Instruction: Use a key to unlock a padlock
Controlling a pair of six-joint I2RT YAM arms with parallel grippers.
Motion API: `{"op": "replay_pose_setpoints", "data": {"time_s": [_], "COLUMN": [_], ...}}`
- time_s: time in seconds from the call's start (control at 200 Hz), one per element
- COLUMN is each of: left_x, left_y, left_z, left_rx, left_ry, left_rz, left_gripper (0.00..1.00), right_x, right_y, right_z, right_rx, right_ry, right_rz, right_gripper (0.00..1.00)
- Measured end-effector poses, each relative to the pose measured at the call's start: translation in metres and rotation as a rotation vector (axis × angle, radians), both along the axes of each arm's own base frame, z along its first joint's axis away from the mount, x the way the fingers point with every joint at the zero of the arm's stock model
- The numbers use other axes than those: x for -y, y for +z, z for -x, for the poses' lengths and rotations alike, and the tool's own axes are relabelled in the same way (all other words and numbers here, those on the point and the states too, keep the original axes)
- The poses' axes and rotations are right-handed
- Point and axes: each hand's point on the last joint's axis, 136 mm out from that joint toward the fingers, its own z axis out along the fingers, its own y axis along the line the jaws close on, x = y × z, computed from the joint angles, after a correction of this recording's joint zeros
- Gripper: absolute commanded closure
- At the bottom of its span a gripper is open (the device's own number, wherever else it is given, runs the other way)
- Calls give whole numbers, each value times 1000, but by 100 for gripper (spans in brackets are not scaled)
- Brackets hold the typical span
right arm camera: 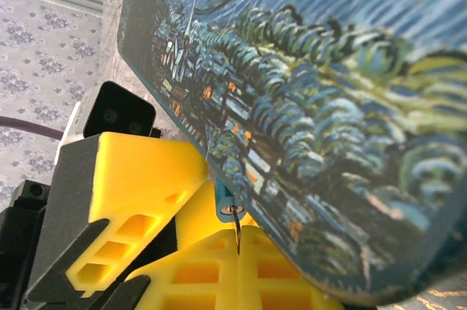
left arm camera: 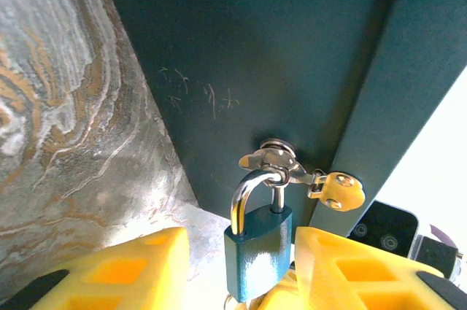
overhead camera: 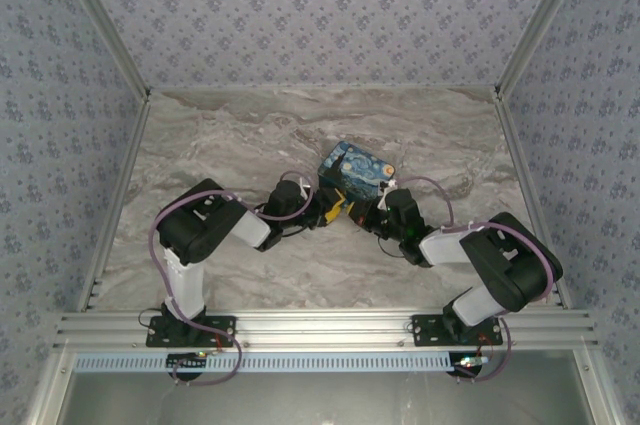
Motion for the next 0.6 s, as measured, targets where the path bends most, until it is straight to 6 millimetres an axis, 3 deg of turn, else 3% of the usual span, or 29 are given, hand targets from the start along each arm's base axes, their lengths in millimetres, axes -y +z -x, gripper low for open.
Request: {"op": "replay_pose_setpoints", "data": {"time_s": [0.285,0.5,0.6], "left_x": [6,12,12], "left_y": [0,4,4], "left_z": [-5,-10,-10], "left_rx": [12,20,23], "left_ry": [1,0,-1], "left_rz": [13,32,33], "left_gripper": [67,82,92], "right_x": [-1,-2,-2], "right_y": [1,3,3], "right_z": [0,0,1], "right_rx": [-47,-62,-69], "right_ry": [-31,-34,-35], "right_rz": [-51,-73,-75], "right_gripper": [100,100,89]}}
